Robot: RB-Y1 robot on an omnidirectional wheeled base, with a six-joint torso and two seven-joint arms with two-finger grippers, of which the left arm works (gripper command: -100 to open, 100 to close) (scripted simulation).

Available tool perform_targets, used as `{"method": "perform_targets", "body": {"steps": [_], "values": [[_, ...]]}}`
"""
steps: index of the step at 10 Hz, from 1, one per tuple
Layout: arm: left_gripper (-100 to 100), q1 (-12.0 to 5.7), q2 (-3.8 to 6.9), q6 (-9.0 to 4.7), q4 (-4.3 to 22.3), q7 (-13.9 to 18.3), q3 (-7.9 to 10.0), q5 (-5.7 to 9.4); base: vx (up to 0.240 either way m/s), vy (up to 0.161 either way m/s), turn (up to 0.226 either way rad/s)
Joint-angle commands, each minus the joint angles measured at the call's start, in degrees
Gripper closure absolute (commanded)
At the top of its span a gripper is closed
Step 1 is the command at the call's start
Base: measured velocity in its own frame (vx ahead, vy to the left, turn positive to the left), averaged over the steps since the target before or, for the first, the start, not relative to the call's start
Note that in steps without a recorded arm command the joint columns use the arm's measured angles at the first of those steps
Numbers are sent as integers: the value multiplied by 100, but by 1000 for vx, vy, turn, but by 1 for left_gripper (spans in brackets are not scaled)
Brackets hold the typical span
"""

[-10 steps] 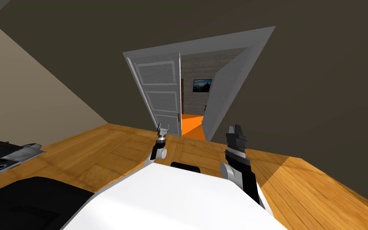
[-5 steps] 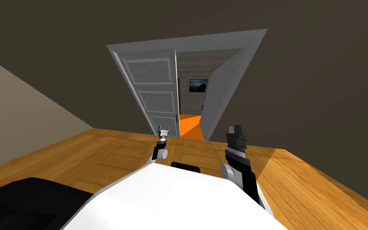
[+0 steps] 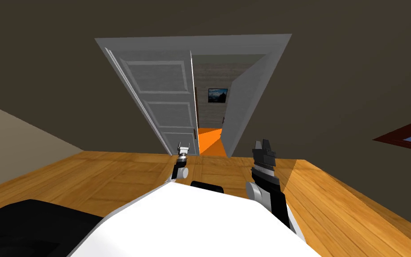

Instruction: Push the door open

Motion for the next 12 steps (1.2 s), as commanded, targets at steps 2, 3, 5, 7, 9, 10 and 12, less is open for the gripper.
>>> {"method": "perform_targets", "body": {"steps": [2,3,5,7,9,10,12], "values": [[-100,-119,-14,-110,398,297,-19,183,75,75,-136],[-100,-159,-27,-146,536,399,-28,249,64,64,-165],[-100,-235,-59,-216,801,594,-45,377,66,74,-145],[-100,-311,-91,-286,1066,790,-63,504,69,71,-130],[-100,-383,-127,-353,1319,977,-80,626,67,77,-151],[-100,-418,-148,-385,1439,1065,-88,683,70,61,-124],[-100,-486,-189,-448,1679,1242,-103,799,59,76,-121]]}}
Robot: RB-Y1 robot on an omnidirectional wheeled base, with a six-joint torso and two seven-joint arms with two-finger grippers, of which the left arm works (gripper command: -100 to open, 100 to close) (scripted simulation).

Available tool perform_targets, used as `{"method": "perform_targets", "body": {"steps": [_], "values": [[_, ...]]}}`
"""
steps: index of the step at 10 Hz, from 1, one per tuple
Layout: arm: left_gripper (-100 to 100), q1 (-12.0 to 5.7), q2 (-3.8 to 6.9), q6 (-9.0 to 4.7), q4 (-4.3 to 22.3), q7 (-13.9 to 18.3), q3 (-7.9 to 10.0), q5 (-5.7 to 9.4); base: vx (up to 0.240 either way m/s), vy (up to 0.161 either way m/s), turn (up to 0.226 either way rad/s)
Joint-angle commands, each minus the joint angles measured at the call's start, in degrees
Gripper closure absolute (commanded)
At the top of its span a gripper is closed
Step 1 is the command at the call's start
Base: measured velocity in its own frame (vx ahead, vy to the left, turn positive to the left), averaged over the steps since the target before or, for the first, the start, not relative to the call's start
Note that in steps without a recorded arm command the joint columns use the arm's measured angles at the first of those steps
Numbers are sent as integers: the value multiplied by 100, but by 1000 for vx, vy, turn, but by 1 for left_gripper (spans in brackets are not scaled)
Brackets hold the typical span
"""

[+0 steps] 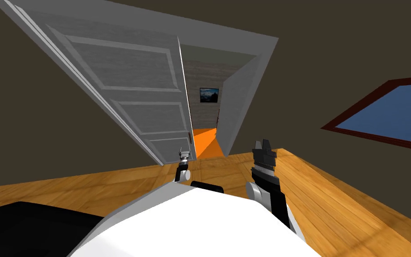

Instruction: Push the door open

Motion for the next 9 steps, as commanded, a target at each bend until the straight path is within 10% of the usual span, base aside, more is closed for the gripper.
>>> {"method": "perform_targets", "body": {"steps": [1,9], "values": [[-100,-81,-42,-51,219,146,-8,96,55,82,-115],[-100,-354,-281,-303,1172,849,-71,555,64,86,-122]]}}
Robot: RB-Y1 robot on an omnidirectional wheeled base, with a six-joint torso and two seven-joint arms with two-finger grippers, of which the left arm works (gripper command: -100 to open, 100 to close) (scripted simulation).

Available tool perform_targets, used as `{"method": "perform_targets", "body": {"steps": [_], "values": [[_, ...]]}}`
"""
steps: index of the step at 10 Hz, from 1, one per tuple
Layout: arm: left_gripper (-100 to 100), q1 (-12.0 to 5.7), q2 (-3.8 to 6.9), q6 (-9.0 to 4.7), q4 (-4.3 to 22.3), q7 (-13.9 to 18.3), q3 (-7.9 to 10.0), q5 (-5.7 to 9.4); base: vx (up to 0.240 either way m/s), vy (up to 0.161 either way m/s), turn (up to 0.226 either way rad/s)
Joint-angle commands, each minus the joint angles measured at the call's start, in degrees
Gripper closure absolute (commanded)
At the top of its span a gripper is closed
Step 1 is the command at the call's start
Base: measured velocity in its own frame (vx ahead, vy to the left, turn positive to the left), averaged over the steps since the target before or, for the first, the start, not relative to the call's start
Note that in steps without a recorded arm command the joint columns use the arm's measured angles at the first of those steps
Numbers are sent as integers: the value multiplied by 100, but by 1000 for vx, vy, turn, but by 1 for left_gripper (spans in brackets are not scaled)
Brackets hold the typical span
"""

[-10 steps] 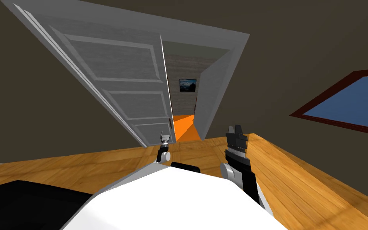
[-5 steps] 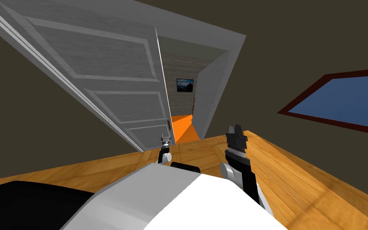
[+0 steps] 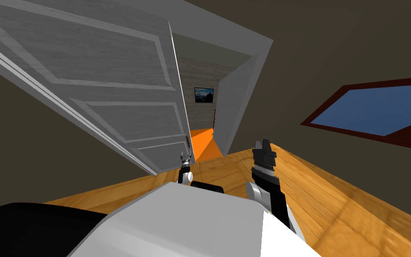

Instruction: Push the door open

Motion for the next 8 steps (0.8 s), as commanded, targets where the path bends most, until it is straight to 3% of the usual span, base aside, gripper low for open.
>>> {"method": "perform_targets", "body": {"steps": [1,5,6,7,8], "values": [[-100,-57,-39,-49,191,153,-10,86,81,105,-122],[-100,-196,-226,-177,675,511,-42,319,78,110,-123],[-100,-181,-194,-182,633,456,-44,272,38,48,-29],[-100,-193,1,-187,661,495,-31,289,114,52,-16],[-100,-199,82,-185,670,507,-22,296,181,59,-26]]}}
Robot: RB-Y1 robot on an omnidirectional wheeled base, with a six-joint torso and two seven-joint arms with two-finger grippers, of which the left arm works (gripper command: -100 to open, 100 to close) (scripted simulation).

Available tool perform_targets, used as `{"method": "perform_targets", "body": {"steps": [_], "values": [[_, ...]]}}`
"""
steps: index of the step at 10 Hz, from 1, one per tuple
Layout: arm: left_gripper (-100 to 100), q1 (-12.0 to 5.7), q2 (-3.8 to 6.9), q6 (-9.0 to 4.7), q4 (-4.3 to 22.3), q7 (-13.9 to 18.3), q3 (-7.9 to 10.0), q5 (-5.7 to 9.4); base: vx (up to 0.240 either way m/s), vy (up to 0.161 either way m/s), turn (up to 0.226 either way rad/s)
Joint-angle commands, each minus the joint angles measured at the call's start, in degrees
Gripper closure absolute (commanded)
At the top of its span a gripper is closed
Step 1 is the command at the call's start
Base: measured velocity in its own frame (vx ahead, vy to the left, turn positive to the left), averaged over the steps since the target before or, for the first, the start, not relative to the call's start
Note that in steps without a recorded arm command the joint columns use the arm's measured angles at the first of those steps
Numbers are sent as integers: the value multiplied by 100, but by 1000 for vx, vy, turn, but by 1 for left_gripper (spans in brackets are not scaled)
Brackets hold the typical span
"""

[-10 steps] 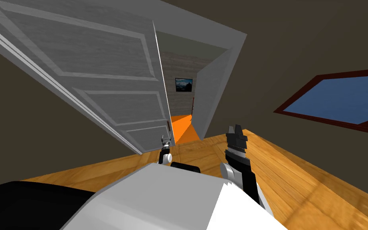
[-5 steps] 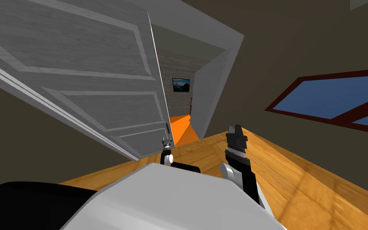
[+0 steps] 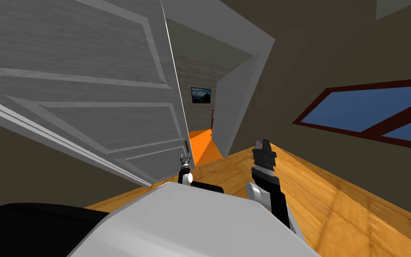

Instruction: Push the door open

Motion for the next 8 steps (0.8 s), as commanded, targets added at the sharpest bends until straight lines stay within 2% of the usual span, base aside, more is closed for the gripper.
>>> {"method": "perform_targets", "body": {"steps": [1,2,4,5,6,7,8], "values": [[-100,-23,113,-24,48,34,13,10,203,89,-16],[-100,-29,140,-20,60,48,25,18,215,120,-29],[-100,-43,97,-14,82,75,47,34,186,71,-20],[-100,-48,37,-12,91,87,56,41,179,106,-12],[-100,-55,-87,-9,103,101,67,49,175,113,-26],[-100,-47,-25,-22,103,97,56,41,79,50,-11],[100,-47,-25,-22,103,97,56,41,-12,-6,14]]}}
